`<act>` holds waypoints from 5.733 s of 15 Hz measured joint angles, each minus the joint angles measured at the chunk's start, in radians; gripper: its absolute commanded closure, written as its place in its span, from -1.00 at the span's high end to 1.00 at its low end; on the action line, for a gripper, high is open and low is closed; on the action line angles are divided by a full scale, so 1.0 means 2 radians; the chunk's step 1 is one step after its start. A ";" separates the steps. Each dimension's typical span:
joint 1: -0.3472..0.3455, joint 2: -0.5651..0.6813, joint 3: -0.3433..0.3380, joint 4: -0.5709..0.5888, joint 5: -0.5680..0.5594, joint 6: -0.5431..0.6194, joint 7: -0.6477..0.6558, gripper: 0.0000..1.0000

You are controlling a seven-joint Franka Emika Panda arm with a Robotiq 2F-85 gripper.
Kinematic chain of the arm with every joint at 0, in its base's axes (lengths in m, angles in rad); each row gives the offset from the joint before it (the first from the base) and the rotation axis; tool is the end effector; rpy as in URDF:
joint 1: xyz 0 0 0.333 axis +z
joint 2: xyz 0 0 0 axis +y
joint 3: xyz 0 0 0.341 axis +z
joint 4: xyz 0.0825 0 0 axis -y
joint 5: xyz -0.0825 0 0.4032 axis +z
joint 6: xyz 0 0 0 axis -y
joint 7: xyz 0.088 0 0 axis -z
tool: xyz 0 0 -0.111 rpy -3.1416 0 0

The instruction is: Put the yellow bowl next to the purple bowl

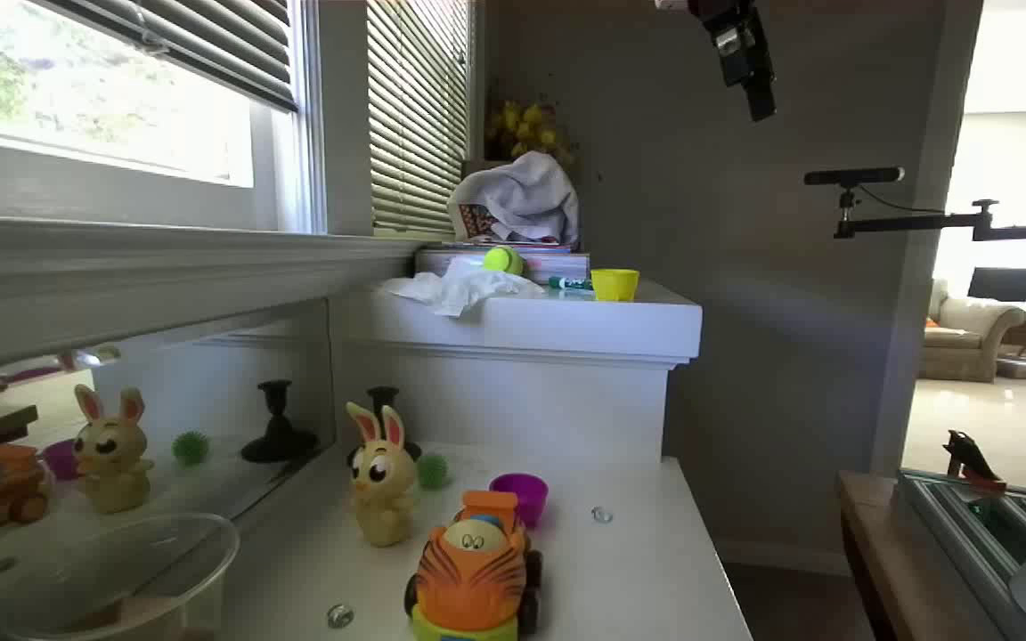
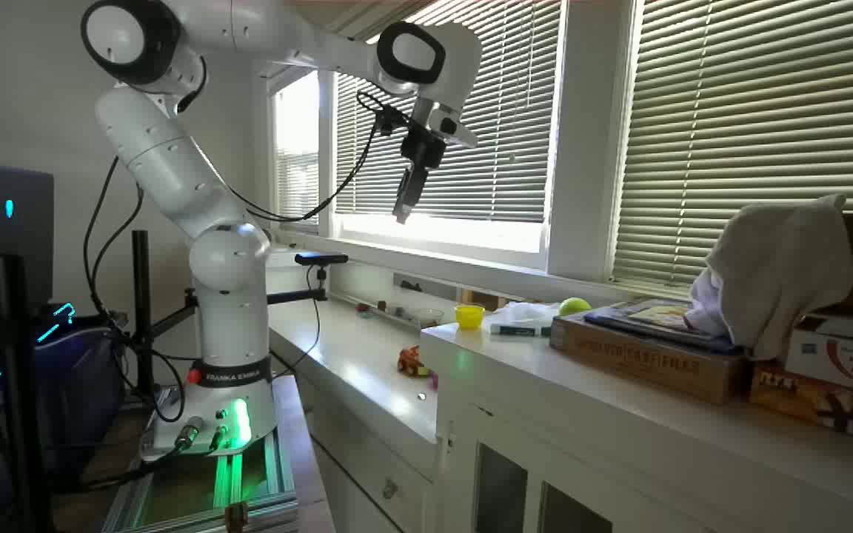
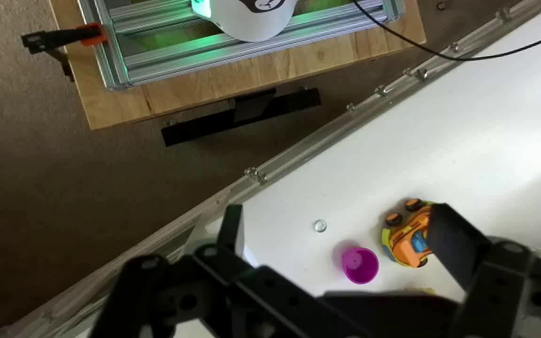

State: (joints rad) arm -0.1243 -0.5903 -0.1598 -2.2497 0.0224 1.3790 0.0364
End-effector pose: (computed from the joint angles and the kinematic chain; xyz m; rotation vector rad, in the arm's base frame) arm 0.3269 -0.1054 0.5750 -2.9437 0.4147 0.4078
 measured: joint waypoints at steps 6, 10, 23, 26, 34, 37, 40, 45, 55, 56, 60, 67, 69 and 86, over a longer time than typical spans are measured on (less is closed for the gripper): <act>0.000 0.000 0.000 0.000 0.000 0.000 0.000 1.00; -0.005 0.001 0.001 -0.004 0.000 0.034 0.005 1.00; -0.055 0.000 0.012 -0.126 -0.021 0.304 0.059 1.00; -0.061 0.000 0.013 -0.155 -0.022 0.343 0.063 1.00; -0.062 0.002 0.013 -0.195 -0.022 0.410 0.063 1.00; -0.062 0.003 0.013 -0.197 -0.022 0.413 0.063 1.00; -0.061 0.015 0.009 -0.199 -0.022 0.424 0.060 1.00; -0.058 0.049 0.004 -0.199 -0.021 0.459 0.044 1.00; -0.033 0.085 0.001 -0.189 -0.015 0.498 0.009 1.00; -0.032 0.085 0.001 -0.188 -0.015 0.498 0.007 1.00; -0.031 0.090 -0.003 -0.182 -0.015 0.499 -0.007 1.00; -0.022 0.105 -0.007 -0.175 -0.004 0.502 -0.025 -0.24; -0.019 0.106 -0.007 -0.173 -0.002 0.502 -0.026 -0.27; 0.073 0.104 0.033 -0.179 0.028 0.506 -0.035 -0.28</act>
State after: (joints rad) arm 0.0210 -0.3821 -0.0928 -2.6079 0.0791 2.3918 -0.0339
